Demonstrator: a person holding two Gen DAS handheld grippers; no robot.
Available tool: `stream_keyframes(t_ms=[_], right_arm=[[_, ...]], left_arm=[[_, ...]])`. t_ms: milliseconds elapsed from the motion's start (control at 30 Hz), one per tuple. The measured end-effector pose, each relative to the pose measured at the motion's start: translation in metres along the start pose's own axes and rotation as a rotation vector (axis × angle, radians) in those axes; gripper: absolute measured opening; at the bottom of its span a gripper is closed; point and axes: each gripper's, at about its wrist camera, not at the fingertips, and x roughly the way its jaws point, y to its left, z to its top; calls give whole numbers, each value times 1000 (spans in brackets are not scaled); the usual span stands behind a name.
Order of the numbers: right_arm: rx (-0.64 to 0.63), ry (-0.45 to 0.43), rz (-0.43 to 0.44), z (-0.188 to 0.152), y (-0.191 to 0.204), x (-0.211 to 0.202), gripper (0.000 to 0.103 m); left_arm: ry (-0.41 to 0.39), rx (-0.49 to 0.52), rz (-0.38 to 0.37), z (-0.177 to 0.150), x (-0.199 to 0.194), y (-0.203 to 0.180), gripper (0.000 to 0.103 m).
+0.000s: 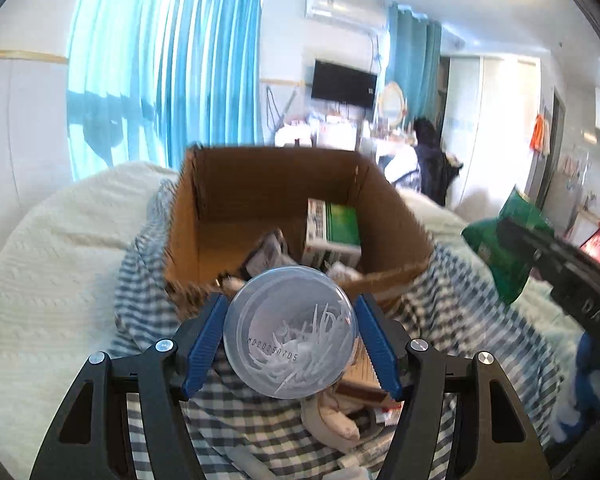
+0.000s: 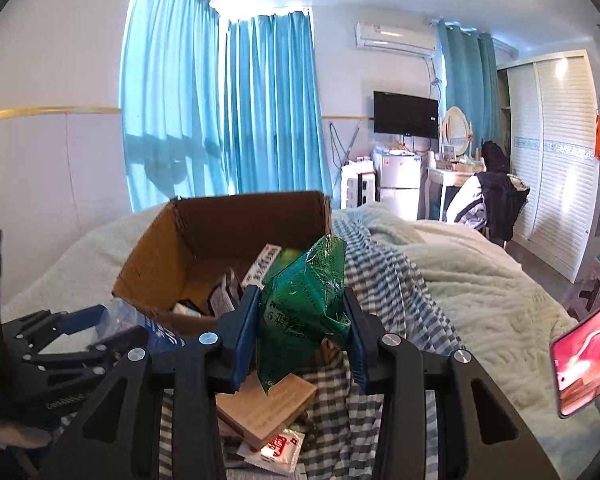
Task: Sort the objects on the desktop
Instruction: 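Lift the clear bottle and green bag and carry them over the box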
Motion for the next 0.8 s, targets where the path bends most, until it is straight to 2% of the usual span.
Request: stream_keyframes(t_ms=[200,467,633,800], right_arm=[[-14,-57,-14,15,13,-13,39],[-2,-147,-10,45,21,-33,39],[-11,-188,11,59,26,-40,39],[-19,-212,43,62,33,-23,39]], left_arm=[[-106,-18,-2,17,-30,10,67],[-266,-1,55,44,-65,18,67],[-315,-15,77,60,-73,26,67],[-338,-31,82,73,-69,36,67]])
